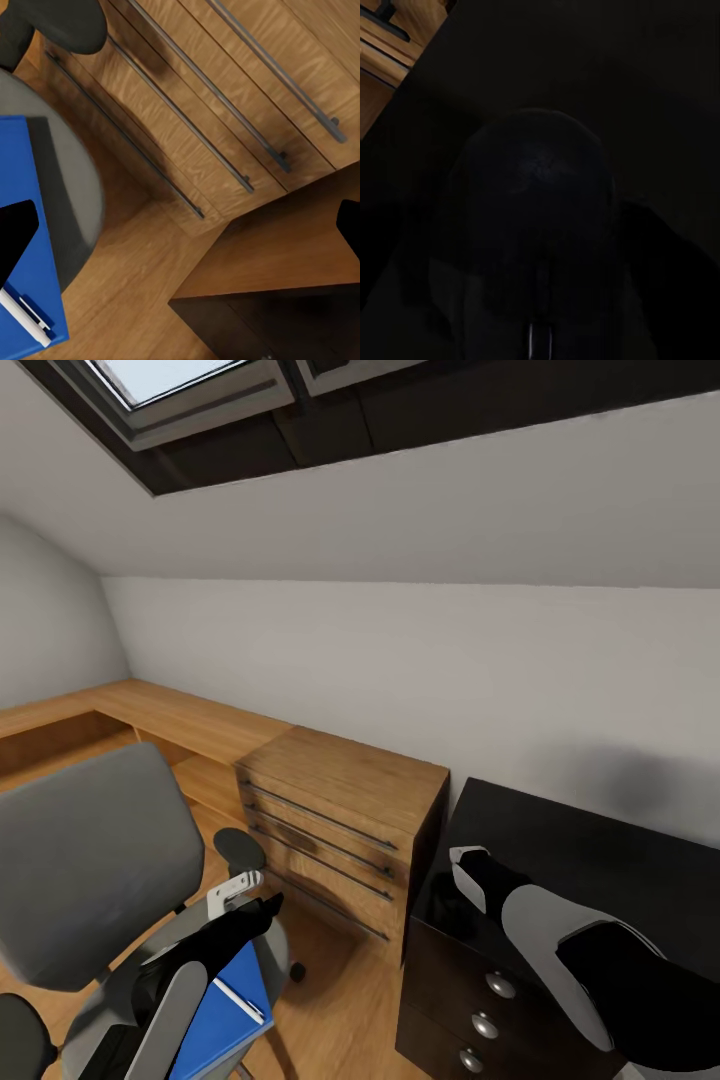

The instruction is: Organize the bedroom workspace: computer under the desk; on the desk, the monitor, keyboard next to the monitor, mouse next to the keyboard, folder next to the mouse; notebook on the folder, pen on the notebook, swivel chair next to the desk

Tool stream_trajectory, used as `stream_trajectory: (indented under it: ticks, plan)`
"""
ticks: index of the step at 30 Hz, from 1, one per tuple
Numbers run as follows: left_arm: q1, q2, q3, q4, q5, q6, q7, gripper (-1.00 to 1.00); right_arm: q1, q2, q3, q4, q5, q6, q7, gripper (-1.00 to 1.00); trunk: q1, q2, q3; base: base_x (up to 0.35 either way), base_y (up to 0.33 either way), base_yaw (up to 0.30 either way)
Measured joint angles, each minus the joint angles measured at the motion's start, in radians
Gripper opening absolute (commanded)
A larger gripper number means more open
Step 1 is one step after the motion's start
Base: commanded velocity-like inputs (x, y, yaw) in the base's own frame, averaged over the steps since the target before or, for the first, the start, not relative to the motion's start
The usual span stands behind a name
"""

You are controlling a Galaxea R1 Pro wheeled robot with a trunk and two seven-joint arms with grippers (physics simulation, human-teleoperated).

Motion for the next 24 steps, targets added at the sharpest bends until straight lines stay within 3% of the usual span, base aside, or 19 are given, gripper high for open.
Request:
stream_trajectory:
  ticks: [4, 24]
  plan:
    - [0.0, 0.0, 0.0, 0.0, 0.0, 0.0, 0.0, 1.0, 0.0, 0.002, 0.011, -0.002, 0.018, 0.002, -0.001, -1.0, 0.0, 0.0, 0.0, 0.0, 0.0, 0.0]
    - [0.002, 0.0, 0.0, 0.0, 0.0, 0.0, 0.0, 1.0, 0.0, 0.001, 0.009, -0.001, 0.017, 0.002, -0.001, -1.0, 0.0, 0.0, 0.0, 0.0, 0.0, 0.0]
